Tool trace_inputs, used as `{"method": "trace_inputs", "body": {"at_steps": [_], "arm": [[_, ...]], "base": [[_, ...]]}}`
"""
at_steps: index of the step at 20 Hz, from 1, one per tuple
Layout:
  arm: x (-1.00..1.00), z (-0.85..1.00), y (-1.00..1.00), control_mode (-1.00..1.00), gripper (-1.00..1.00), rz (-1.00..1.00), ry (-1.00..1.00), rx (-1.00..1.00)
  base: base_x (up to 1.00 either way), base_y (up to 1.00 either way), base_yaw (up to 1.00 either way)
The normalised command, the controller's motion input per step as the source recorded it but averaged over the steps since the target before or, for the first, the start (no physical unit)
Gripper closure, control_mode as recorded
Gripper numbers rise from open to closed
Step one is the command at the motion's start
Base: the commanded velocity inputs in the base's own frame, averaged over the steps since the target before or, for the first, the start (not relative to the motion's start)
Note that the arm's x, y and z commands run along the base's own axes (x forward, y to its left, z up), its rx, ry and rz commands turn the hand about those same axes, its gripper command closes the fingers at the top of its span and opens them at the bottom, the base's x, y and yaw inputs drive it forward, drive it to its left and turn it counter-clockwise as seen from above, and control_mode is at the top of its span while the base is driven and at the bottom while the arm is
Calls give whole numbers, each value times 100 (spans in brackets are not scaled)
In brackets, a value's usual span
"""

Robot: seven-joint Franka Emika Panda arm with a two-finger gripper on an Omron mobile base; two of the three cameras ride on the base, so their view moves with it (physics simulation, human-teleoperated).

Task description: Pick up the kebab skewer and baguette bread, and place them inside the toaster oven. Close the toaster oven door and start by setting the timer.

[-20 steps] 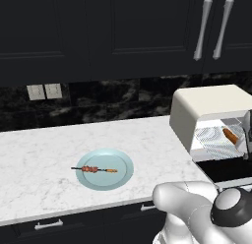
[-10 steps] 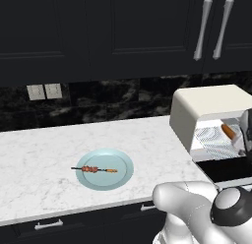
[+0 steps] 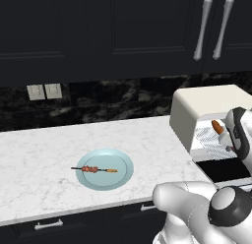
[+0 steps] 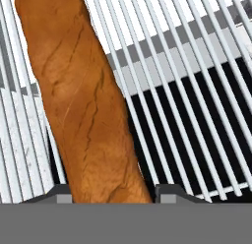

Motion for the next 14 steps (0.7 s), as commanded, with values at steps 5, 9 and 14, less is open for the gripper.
{"method": "trace_inputs", "body": {"at_steps": [5,9,14], "arm": [[16,-33,5,-100,100,0,0,-3],[9,-36,0,-100,100,0,0,-1],[-10,-44,0,-100,100,0,0,0]], "base": [[0,0,0],[0,0,0],[0,0,0]]}}
